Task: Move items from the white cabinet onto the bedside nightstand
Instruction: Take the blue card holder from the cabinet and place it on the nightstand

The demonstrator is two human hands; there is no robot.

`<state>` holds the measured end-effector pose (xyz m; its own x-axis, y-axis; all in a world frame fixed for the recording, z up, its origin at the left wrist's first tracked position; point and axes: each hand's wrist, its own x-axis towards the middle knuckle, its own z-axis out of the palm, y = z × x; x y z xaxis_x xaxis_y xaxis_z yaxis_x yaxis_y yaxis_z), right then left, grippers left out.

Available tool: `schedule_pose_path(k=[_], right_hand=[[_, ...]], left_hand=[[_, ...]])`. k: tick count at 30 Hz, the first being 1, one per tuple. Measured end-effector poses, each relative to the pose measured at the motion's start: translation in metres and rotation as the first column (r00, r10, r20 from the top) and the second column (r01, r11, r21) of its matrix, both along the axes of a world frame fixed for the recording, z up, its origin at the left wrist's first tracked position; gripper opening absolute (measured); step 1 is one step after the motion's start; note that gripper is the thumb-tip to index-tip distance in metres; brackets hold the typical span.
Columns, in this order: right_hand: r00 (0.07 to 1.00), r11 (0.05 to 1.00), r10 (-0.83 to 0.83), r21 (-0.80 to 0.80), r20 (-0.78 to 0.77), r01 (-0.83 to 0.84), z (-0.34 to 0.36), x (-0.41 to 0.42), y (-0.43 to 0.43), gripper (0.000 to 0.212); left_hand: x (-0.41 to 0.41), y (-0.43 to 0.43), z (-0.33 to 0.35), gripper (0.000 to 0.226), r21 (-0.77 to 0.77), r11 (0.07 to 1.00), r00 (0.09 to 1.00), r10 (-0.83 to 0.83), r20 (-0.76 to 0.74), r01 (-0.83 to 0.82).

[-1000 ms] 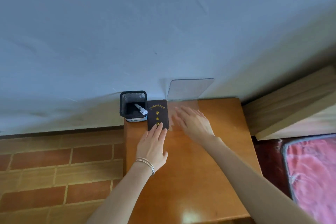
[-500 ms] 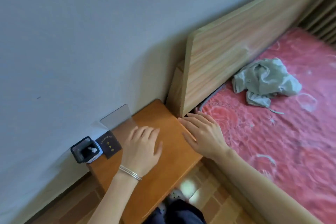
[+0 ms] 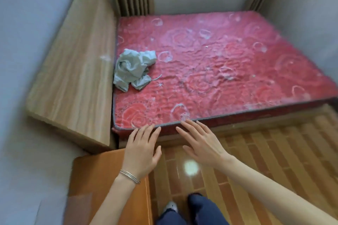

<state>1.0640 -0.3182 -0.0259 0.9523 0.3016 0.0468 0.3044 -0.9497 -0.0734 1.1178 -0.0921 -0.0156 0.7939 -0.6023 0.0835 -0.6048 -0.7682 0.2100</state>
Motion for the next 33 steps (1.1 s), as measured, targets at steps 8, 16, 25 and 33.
schedule_pose_path(k=[8,16,25,33], right_hand=[[0.826,0.828,-0.560,0.003,0.068,0.561,0.040,-0.170,-0.115,0.052],[0.442,0.442,-0.896,-0.009,0.034,0.897,0.059,-0.406,-0.152,0.052],[0.157,0.153,-0.987,-0.082,0.043,0.985,0.090,-0.648,-0.169,0.053],[0.014,0.008,-0.993,-0.046,0.114,0.999,0.123,-0.780,-0.202,0.051]], left_hand=[[-0.045,-0.183,0.029,0.052,-0.039,0.769,0.767,-0.632,0.110,0.638],[-0.229,-0.323,0.048,0.054,-0.075,0.345,0.352,-0.926,0.136,0.936],[-0.464,-0.421,0.072,0.052,-0.039,0.040,0.046,-0.983,0.176,0.998],[-0.609,-0.486,0.105,0.050,-0.010,-0.084,-0.079,-0.968,0.239,0.996]])
